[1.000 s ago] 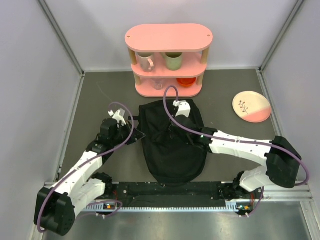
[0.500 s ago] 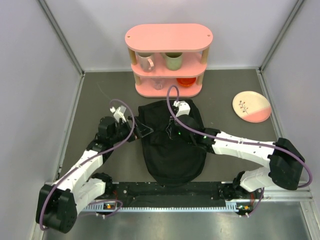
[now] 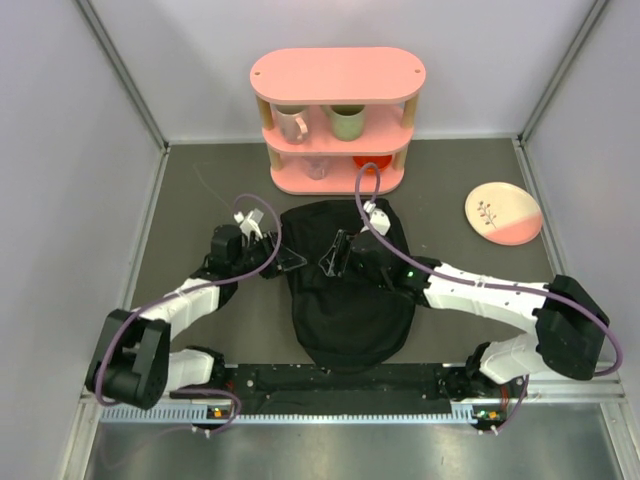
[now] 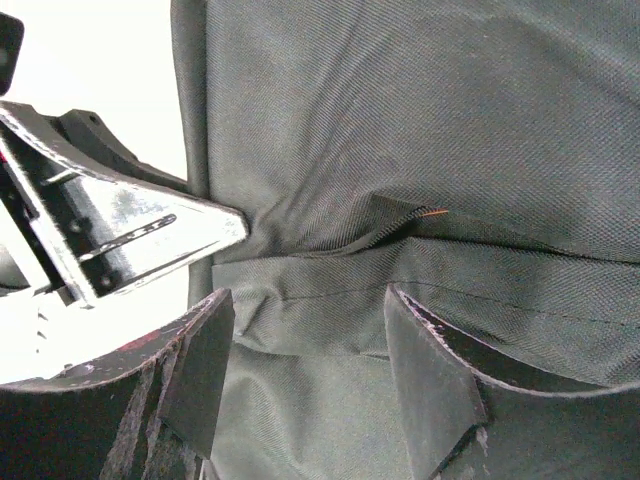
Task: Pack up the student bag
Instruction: Zip the student bag at the center of the board.
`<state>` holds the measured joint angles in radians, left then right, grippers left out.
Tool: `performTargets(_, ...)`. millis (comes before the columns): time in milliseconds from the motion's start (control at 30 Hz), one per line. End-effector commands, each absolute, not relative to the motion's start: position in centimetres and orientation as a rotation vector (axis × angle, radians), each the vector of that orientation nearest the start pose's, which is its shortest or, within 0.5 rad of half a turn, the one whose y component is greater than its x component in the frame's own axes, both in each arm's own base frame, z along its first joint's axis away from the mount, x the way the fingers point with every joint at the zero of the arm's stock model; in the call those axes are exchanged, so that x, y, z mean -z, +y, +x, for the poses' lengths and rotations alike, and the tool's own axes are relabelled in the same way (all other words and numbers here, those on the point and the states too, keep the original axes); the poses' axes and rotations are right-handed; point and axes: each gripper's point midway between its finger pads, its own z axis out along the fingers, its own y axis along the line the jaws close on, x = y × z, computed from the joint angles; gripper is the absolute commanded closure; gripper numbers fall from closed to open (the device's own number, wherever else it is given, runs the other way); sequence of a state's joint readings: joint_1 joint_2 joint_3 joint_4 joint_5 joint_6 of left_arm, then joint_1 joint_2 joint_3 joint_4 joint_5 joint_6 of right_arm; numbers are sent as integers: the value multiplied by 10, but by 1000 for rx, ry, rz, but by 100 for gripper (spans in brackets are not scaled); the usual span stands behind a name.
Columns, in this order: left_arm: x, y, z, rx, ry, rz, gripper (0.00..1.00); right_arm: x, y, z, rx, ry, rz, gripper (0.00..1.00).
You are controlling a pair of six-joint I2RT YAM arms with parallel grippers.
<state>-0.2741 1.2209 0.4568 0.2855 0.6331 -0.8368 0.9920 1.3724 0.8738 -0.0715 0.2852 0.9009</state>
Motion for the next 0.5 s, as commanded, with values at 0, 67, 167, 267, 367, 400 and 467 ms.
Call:
performTargets(0,-125,-214,278,1314,2163,-121,89,-154,331,246,-875,2224,231,39)
performTargets(67,-119,-214,278,1311,2172,-133,100,-148,329,248,-885,2244,257,39)
performTargets(167,-117,-210,275,1282,2165,-137,100,-138,328,248,-898,2268,284,46)
performTargets(267,-118,-205,269,1252,2145,-121,100,-129,335,247,-945,2289,300,46)
performTargets(367,-120,-204,265,1249,2129,-94,100,-128,347,246,-1034,2276,303,49)
performTargets(400,-119,-204,263,1251,2133,-88,100,-129,350,247,-1054,2268,302,51)
performTargets(467,-118,-204,262,1250,2134,-80,100,-142,356,247,-1093,2220,264,55)
